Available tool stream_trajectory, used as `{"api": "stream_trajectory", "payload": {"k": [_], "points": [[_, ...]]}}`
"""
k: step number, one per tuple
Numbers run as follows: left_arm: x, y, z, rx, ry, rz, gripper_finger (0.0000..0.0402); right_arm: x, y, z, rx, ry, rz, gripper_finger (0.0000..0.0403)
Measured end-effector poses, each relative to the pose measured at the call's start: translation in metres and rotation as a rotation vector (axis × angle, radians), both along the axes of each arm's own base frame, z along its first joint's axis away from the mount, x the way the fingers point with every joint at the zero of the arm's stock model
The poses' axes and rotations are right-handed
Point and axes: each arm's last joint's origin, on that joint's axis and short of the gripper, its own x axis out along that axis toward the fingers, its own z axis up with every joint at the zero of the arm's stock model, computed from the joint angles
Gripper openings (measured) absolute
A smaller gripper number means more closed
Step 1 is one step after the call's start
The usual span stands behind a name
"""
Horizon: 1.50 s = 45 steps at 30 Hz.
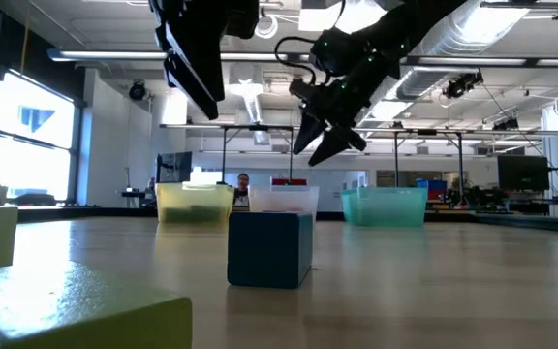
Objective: Sort & place blocks by color
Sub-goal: Put the green block into the blue bin
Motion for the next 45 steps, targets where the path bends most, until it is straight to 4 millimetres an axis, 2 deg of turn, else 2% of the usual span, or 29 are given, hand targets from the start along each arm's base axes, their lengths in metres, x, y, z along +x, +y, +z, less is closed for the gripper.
{"api": "stream_trajectory", "payload": {"k": [10, 19, 27, 32, 39, 45], "points": [[0.0, -0.017, 0.0, 0.008, -0.002, -0.073, 0.0243, 0.002, 0.025, 0.017, -0.027, -0.021, -0.015, 0.0216], [-0.001, -0.032, 0.0, 0.012, -0.003, -0.129, 0.0243, 0.006, 0.047, 0.016, 0.011, 0.001, -0.015, 0.0216], [-0.003, -0.049, 0.0, -0.028, -0.012, -0.087, 0.0243, 0.002, 0.063, 0.016, 0.011, 0.068, 0.047, 0.0216], [-0.006, -0.069, 0.001, -0.073, -0.016, -0.125, 0.0243, -0.003, 0.073, 0.017, -0.004, 0.128, 0.111, 0.0216], [-0.015, -0.108, 0.002, -0.111, -0.035, -0.241, 0.0243, -0.004, 0.089, 0.014, -0.024, 0.183, 0.202, 0.0216], [-0.024, -0.136, 0.003, -0.195, -0.042, -0.15, 0.0243, -0.002, 0.1, 0.014, -0.026, 0.185, 0.235, 0.0216]]}}
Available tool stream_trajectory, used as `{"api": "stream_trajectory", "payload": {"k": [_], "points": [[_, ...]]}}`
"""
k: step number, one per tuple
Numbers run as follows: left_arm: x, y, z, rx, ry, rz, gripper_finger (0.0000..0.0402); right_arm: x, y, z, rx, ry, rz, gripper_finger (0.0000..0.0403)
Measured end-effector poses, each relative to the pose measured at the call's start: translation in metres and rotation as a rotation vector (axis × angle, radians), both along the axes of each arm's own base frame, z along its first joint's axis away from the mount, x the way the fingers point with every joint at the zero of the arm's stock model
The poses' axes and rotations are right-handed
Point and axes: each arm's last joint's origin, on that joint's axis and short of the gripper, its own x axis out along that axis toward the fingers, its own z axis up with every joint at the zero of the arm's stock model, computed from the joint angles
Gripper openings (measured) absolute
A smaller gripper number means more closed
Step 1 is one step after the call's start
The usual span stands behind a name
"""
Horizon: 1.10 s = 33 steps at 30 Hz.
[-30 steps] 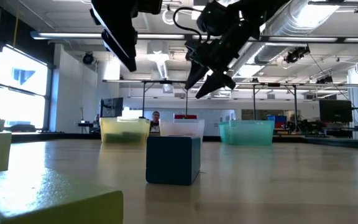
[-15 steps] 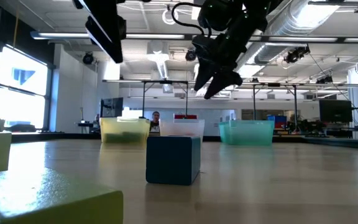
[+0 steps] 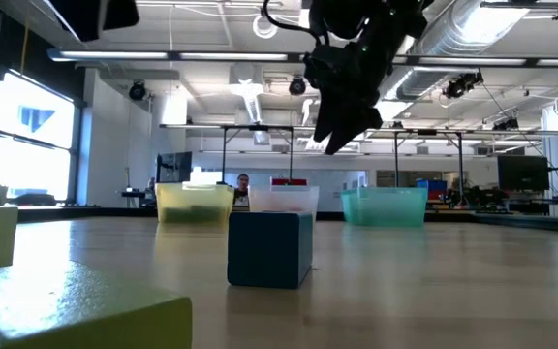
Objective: Sort & place blocks by color
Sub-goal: Put the green block into the blue bin
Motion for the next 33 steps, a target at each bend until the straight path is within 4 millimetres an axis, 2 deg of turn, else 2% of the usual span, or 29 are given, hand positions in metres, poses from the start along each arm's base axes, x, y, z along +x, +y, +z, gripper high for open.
{"api": "stream_trajectory", "payload": {"k": [5, 10, 15, 24, 33], "points": [[-0.009, -0.018, 0.0, -0.039, 0.008, 0.055, 0.0243, 0.002, 0.012, 0.0, 0.026, -0.002, -0.008, 0.0216], [-0.017, -0.032, 0.0, 0.011, -0.037, 0.128, 0.0243, 0.003, 0.022, 0.0, 0.019, -0.002, -0.074, 0.0216], [-0.016, -0.044, -0.005, 0.04, -0.076, 0.144, 0.0243, 0.003, 0.028, 0.0, -0.005, -0.005, -0.127, 0.0216], [-0.003, -0.065, -0.046, 0.091, -0.021, 0.11, 0.0243, 0.003, 0.033, 0.0, 0.002, -0.006, -0.161, 0.0216], [0.004, -0.075, -0.074, 0.13, 0.007, 0.101, 0.0243, 0.003, 0.033, 0.0, -0.004, -0.005, -0.165, 0.0216]]}}
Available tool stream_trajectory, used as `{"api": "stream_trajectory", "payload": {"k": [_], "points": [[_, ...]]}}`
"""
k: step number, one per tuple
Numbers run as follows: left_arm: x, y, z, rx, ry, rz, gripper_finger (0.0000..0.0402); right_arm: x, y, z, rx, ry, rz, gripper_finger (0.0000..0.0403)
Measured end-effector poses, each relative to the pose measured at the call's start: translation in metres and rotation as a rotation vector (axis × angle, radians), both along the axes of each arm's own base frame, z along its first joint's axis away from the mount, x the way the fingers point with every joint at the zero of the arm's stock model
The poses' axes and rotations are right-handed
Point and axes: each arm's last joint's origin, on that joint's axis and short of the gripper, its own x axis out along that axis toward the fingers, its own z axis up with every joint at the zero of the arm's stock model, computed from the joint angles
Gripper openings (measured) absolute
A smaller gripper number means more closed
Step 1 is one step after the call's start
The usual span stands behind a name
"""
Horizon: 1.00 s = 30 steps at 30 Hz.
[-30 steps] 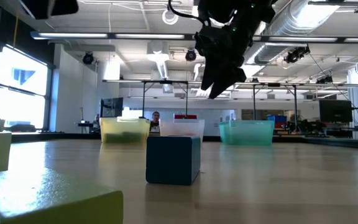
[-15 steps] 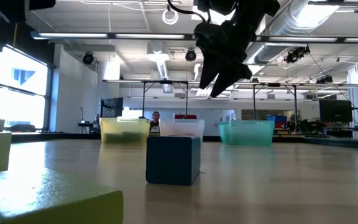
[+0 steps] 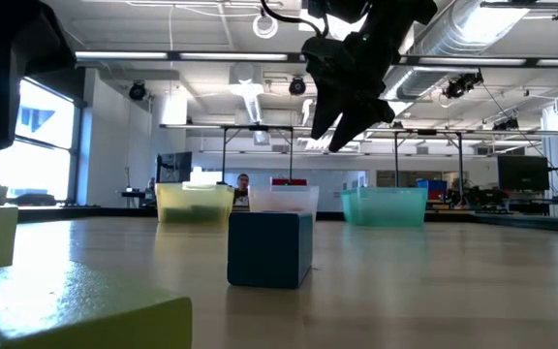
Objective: Sort & place blocks by color
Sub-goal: Put the green block into the blue bin
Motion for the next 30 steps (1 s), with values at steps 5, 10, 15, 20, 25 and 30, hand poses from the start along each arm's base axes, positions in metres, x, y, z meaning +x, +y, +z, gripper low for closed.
{"api": "stream_trajectory", "payload": {"k": [5, 10, 15, 20, 25, 30], "points": [[0.002, -0.001, -0.008, 0.02, 0.01, 0.007, 0.0243, 0.0, 0.0, 0.0, 0.0, 0.001, 0.0, 0.0216], [0.003, -0.001, -0.018, 0.041, 0.032, 0.032, 0.0243, 0.0, 0.0, 0.0, -0.008, 0.003, 0.015, 0.0216], [0.004, -0.002, -0.025, 0.052, 0.05, 0.041, 0.0243, 0.0, 0.0, 0.0, -0.009, 0.003, 0.016, 0.0216], [0.006, 0.002, -0.027, 0.059, 0.056, 0.063, 0.0243, 0.0, 0.0, 0.0, -0.01, 0.004, 0.017, 0.0216], [0.007, 0.006, -0.027, 0.083, 0.059, 0.079, 0.0243, 0.0, 0.0, 0.0, -0.012, 0.005, 0.024, 0.0216], [0.007, 0.007, -0.028, 0.073, 0.069, 0.078, 0.0243, 0.0, 0.0, 0.0, -0.012, 0.005, 0.024, 0.0216]]}}
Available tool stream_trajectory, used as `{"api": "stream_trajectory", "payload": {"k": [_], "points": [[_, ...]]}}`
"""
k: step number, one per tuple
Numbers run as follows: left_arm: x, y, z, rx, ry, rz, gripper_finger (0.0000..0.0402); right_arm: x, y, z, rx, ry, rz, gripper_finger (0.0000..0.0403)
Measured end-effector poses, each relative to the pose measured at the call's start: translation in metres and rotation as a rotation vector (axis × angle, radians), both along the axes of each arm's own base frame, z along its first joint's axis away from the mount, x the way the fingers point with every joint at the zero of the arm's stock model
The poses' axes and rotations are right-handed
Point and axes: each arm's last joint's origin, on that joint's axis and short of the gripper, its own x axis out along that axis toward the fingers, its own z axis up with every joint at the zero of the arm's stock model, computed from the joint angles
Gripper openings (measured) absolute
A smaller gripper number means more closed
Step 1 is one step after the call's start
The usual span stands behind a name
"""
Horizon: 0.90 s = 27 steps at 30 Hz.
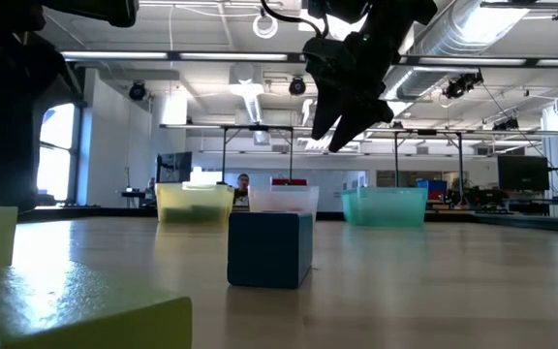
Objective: Sort & place blocks by color
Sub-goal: Put the green block into the blue bin
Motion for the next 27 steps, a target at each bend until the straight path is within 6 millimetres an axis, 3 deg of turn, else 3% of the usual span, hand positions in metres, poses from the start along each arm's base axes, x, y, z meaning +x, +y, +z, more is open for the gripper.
{"api": "stream_trajectory", "payload": {"k": [18, 22, 27], "points": [[0.003, -0.003, -0.017, -0.034, 0.05, 0.031, 0.0234, 0.0, 0.0, 0.0, -0.008, 0.005, 0.017, 0.0216], [0.003, -0.002, -0.019, -0.027, 0.054, 0.029, 0.0202, 0.0, 0.0, 0.0, -0.008, 0.005, 0.017, 0.0216], [0.003, -0.003, -0.019, -0.048, 0.073, 0.005, 0.0133, 0.0, 0.0, 0.0, -0.007, 0.005, 0.018, 0.0216]]}}
